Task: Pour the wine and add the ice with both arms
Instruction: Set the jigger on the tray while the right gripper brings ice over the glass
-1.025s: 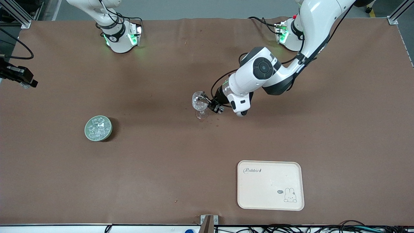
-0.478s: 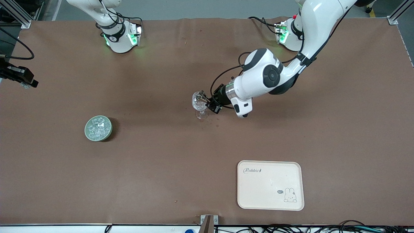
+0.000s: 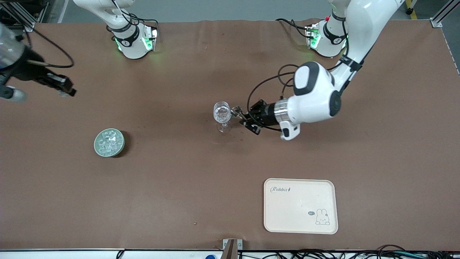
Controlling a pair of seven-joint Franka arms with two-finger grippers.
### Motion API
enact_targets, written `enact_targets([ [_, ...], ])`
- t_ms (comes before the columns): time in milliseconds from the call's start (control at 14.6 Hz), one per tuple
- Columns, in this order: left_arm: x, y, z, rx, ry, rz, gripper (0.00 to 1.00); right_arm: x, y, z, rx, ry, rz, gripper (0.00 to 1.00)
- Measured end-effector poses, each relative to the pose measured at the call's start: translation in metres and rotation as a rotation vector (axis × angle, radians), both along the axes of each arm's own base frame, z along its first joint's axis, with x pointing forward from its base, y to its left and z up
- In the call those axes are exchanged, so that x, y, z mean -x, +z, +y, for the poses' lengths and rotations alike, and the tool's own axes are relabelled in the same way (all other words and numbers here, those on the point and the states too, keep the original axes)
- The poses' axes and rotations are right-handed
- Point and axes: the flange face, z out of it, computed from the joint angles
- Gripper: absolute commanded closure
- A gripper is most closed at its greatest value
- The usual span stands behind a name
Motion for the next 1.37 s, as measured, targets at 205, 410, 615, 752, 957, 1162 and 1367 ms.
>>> enact_targets([
  [205, -0.031, -0.014, 0.065, 0.045, 0.060, 0.002, 0.99, 0.015, -0.004, 0.076, -0.004, -0.034, 0.007, 0.98],
  [410, -0.058, -0.028, 0.135, 0.116, 0.152, -0.039, 0.99, 0.015, -0.028, 0.144, -0.028, -0.089, -0.002, 0.98],
  [615, -0.089, -0.043, 0.197, 0.174, 0.240, -0.050, 0.99, 0.010, -0.070, 0.210, -0.075, -0.143, 0.008, 0.98],
  [752, -0.115, -0.056, 0.232, 0.207, 0.312, -0.045, 0.99, 0.007, -0.099, 0.245, -0.097, -0.162, 0.013, 0.98],
  [957, -0.147, -0.090, 0.268, 0.250, 0.400, -0.031, 0.99, 0.012, -0.147, 0.295, -0.064, -0.199, 0.005, 0.98],
  [1162, -0.165, -0.127, 0.288, 0.317, 0.496, -0.023, 0.99, 0.029, -0.190, 0.339, -0.039, -0.196, 0.012, 0.98],
  [1367, -0.168, -0.155, 0.293, 0.402, 0.576, -0.025, 0.99, 0.040, -0.211, 0.358, -0.026, -0.184, 0.032, 0.97],
])
